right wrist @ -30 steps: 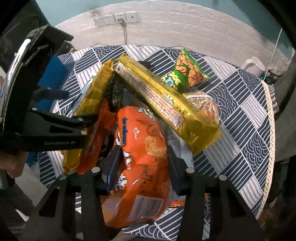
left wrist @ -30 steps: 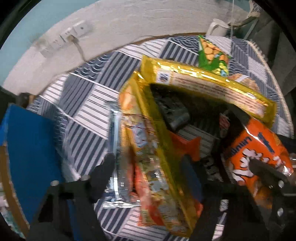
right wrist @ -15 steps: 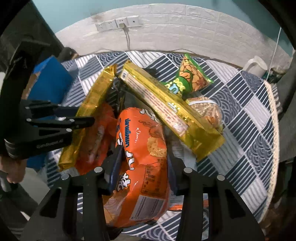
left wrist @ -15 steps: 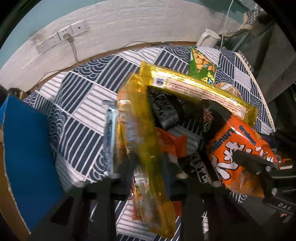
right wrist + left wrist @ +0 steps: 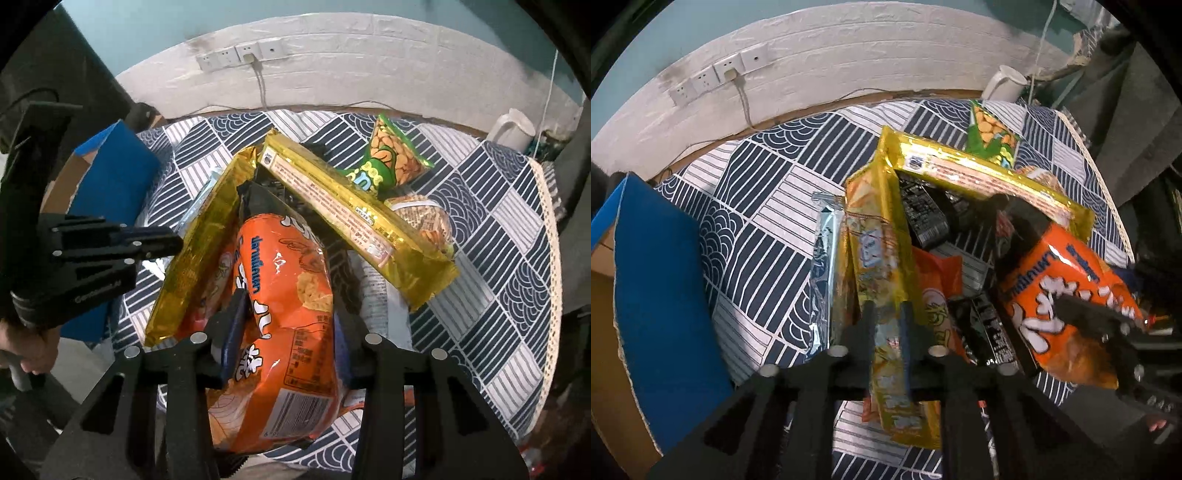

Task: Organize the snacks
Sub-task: 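Close the left tool on the gold bar while the right tool grips the orange chip bag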

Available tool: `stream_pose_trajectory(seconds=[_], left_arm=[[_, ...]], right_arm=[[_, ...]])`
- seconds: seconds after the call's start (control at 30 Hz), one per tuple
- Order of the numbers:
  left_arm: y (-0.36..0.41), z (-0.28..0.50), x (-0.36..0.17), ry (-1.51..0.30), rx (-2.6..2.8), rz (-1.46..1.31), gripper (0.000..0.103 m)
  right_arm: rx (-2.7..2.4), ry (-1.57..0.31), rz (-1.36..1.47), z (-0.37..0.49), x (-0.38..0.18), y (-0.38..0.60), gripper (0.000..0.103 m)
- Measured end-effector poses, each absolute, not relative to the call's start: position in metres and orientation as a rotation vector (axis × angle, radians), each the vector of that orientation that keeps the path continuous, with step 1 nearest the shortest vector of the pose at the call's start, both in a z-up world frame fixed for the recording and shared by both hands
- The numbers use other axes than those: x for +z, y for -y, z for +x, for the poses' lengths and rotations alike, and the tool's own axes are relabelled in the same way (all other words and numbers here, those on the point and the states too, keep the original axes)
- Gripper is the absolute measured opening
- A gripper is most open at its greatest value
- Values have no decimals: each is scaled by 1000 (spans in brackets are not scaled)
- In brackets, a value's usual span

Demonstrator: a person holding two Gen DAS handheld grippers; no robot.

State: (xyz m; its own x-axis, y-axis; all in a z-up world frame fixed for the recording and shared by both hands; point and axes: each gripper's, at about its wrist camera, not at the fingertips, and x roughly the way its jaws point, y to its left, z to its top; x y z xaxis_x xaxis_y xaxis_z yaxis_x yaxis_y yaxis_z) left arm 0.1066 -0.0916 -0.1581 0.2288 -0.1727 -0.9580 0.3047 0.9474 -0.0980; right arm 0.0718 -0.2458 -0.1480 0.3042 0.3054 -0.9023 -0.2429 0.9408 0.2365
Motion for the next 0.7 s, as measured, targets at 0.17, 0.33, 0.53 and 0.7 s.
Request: stream_pose_trajectory(seconds=[0.17,0.33,0.53,0.7], left_arm=[[92,115,-165,-1318,-302,91,53],[98,121,-175,-1351,-301,81,65],[109,123,-191,-1412,-313,75,63],[108,121,-189,-1399,-335,58,36]], right_arm=[[350,-1232,29,72,-157,245,41],[329,-1246,32,76,-167,250,41],[332,-1244,14,81,-169,249,41],[346,-1238,8,81,-169,247,38]])
